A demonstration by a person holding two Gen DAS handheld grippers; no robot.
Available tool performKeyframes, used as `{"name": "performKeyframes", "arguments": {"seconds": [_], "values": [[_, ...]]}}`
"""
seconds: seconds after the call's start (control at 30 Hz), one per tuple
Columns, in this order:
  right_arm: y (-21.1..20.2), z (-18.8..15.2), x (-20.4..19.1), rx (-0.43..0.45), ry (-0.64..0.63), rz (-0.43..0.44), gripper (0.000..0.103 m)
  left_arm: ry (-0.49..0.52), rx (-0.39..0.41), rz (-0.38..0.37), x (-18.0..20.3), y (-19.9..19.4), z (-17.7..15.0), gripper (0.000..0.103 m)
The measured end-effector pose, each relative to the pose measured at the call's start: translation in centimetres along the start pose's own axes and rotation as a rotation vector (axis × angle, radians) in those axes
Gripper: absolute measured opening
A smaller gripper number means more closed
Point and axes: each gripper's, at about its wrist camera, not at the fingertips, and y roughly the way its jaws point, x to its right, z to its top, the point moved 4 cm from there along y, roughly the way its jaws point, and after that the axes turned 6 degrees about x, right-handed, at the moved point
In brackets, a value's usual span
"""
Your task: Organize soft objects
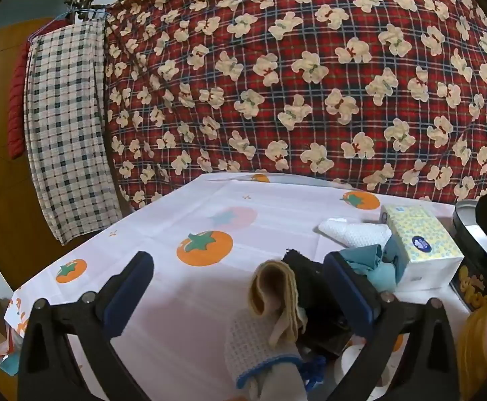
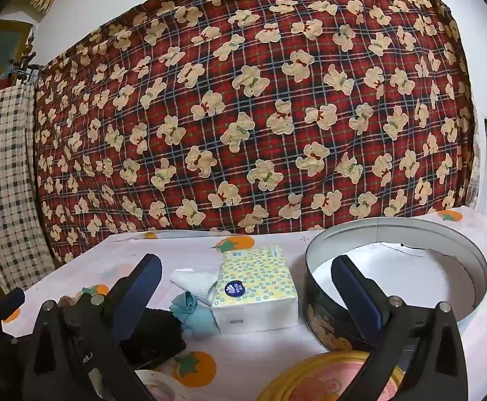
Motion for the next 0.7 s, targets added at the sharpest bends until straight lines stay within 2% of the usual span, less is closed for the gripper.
{"name": "performKeyframes", "arguments": {"seconds": [0.07,0.7], "values": [[-0.07,0.01,0.03,0.003,0.002,0.0,0.103,-0.006,0.019,0.001,-0.02,-0.07,0.05,0.103],[0.16,-0.08,0.0,0.008,0.009,0.004,0.103,-0.027,0.001,-0.008,0.22,0.07,0.29,0.103]]}}
